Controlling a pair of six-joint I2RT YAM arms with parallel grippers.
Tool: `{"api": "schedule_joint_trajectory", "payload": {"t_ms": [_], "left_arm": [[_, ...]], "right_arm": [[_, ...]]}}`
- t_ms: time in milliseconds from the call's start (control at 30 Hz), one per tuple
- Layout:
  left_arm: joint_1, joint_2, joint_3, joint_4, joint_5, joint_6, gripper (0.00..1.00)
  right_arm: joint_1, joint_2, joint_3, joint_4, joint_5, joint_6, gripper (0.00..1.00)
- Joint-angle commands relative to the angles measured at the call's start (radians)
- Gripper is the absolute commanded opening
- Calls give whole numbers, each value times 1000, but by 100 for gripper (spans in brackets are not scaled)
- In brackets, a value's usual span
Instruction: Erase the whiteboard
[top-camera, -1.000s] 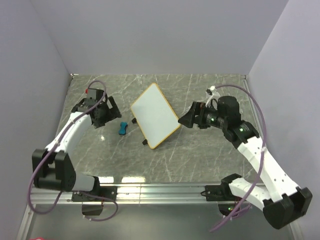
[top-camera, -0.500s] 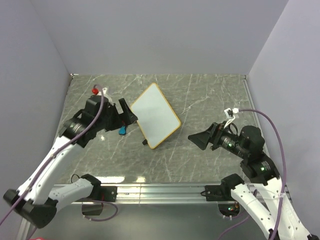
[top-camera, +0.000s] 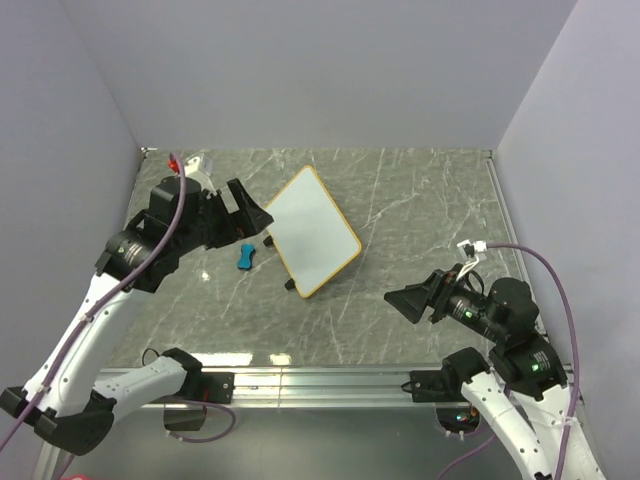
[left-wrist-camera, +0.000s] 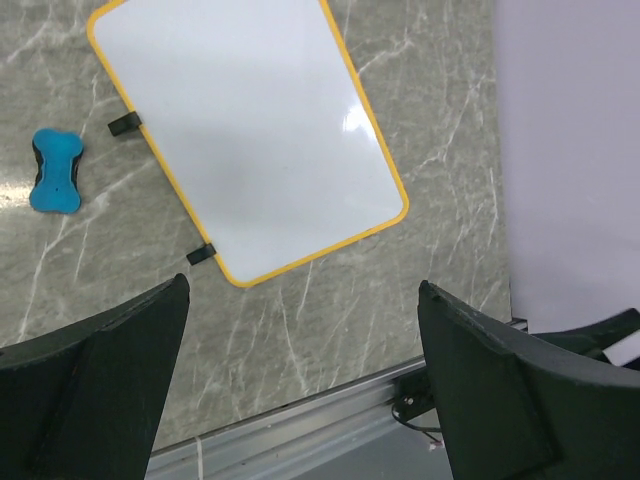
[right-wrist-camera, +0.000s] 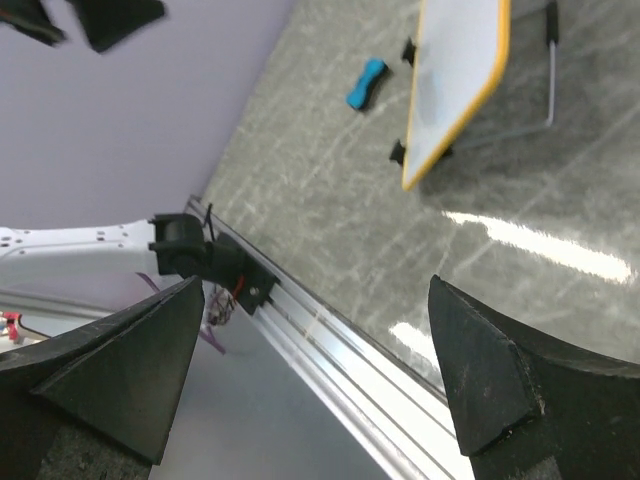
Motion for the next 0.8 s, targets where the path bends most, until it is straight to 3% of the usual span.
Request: {"api": "schedule_joint_trajectory", "payload": {"t_ms": [0,333,467,767], "left_arm": [[-4,-72,31,-12,-13,23,99],[-4,-379,-287,311,-166,14,99],[-4,-408,-308,226,-246,3,99],[-4,-420,-405,87,-234,91,99]], "right_arm": [[4,-4,13,-22,-20,-13,100],[4,-53,85,-215,22,-102,100],[2,-70,79,-226,16,-101,100],[2,-117,65,-248,46,-92,100]]}}
